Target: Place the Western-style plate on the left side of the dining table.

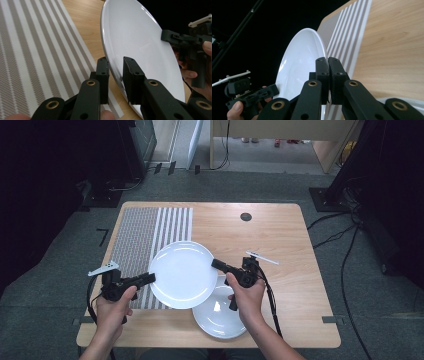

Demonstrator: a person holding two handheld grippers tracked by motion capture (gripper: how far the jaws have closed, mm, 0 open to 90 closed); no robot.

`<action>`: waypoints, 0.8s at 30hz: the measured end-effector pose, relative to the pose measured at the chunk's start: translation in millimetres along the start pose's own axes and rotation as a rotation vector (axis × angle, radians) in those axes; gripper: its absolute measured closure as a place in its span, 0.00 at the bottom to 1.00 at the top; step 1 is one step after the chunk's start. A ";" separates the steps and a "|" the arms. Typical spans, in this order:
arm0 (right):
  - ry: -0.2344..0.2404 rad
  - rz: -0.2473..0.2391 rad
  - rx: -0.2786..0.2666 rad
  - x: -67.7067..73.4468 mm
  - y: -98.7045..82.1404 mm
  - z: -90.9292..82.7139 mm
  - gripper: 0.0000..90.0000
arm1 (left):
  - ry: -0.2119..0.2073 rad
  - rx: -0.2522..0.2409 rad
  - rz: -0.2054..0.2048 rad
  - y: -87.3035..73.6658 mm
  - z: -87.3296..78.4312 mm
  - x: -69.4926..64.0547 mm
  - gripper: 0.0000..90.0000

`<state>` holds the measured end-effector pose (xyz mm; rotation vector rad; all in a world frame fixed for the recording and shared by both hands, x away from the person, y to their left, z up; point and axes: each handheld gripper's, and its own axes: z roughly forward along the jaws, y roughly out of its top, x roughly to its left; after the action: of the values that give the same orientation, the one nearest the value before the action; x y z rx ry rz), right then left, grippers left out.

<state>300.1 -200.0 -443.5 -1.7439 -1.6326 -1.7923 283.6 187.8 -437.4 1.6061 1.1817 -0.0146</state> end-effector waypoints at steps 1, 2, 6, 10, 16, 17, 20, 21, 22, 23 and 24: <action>0.004 -0.002 0.003 4.5 2.5 7.4 0.99 | 0.008 -0.006 -0.009 4.2 -3.0 5.4 0.85; 0.004 -0.002 0.004 6.1 3.5 11.3 0.99 | 0.008 -0.006 -0.009 4.2 -3.0 5.4 0.85; 0.003 0.001 0.010 9.5 5.2 23.4 0.99 | 0.026 -0.022 -0.023 11.1 -9.3 15.0 0.86; 0.004 0.016 0.024 11.6 6.3 39.4 0.99 | 0.046 -0.030 -0.037 17.3 -14.2 25.4 0.86; -0.008 0.034 0.039 11.2 8.7 67.6 0.99 | 0.092 -0.021 -0.070 25.3 -13.3 46.3 0.86; -0.008 0.034 0.039 11.2 8.7 67.6 0.99 | 0.092 -0.021 -0.070 25.3 -13.3 46.3 0.86; -0.014 0.039 0.045 11.6 11.9 80.8 0.99 | 0.103 -0.021 -0.098 29.4 -11.7 57.5 0.86; -0.018 0.041 0.048 11.4 13.0 83.9 0.99 | 0.090 -0.022 -0.118 30.8 -11.3 61.3 0.86; -0.022 0.044 0.050 10.9 14.3 86.9 0.99 | 0.090 -0.022 -0.118 30.8 -11.3 61.3 0.87; -0.021 0.055 0.049 10.1 15.7 90.1 0.99 | 0.088 -0.022 -0.139 33.8 -9.7 68.5 0.87; -0.021 0.055 0.049 10.1 15.7 90.1 0.99 | 0.088 -0.022 -0.139 33.8 -9.7 68.5 0.87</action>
<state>363.6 -133.8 -451.3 -1.7748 -1.6063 -1.7014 336.0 243.5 -446.4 1.5163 1.3557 -0.0204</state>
